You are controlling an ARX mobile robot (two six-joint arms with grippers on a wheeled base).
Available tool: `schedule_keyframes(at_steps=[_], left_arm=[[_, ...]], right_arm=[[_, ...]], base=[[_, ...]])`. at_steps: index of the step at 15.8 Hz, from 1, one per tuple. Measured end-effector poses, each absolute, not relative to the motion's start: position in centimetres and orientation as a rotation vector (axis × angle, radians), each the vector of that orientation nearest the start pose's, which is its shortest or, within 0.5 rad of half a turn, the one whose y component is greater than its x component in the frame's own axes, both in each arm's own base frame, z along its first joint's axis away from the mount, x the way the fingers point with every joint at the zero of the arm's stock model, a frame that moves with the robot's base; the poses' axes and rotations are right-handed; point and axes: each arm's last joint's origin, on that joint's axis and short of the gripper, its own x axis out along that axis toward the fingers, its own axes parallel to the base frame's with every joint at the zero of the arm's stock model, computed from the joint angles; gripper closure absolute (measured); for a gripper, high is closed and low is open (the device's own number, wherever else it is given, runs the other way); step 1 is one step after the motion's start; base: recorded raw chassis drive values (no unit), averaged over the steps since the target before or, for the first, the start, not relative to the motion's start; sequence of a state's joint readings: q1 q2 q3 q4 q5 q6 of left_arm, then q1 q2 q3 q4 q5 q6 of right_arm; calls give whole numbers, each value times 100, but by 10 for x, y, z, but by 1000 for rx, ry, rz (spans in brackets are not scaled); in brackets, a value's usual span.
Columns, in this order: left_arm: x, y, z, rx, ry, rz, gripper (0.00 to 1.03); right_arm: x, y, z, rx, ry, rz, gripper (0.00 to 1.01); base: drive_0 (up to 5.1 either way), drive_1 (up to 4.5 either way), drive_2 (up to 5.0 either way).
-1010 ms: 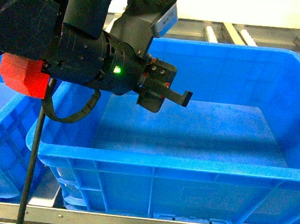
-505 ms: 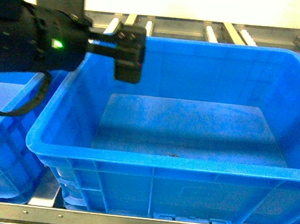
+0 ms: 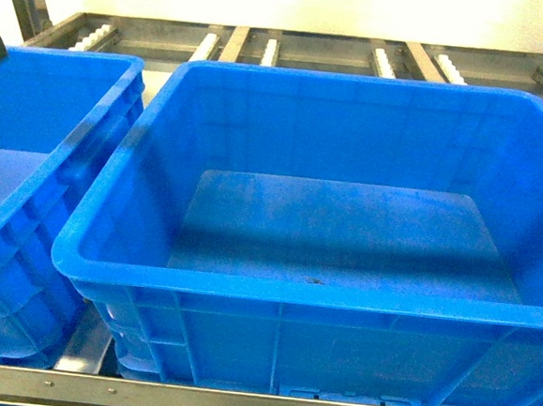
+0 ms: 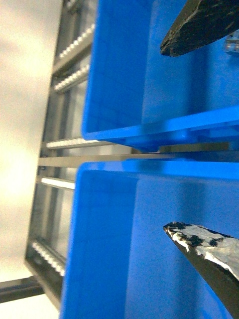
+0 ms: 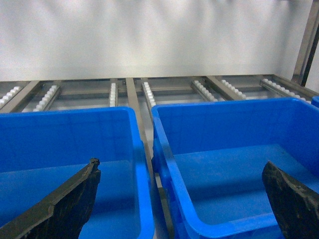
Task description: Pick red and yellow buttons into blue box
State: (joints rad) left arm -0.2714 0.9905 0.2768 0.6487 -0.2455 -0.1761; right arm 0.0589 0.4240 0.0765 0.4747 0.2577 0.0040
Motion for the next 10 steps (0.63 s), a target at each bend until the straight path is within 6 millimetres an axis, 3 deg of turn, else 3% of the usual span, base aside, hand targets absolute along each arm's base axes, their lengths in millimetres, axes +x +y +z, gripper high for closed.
schedule_keyframes(at_steps=[3,6,10], left_arm=[[192,-46,206,-146,31,-14,9],[173,-29,193,-38,13,7,41],[153,-16,183,-17,8,2,91]], right_arm=[[125,-1,196,12,-71,-156,7],[120,0,188,2,3,0,40],[113,0,179,2,6,0,92]], base=[[0,0,0],[0,0,0],[0,0,0]])
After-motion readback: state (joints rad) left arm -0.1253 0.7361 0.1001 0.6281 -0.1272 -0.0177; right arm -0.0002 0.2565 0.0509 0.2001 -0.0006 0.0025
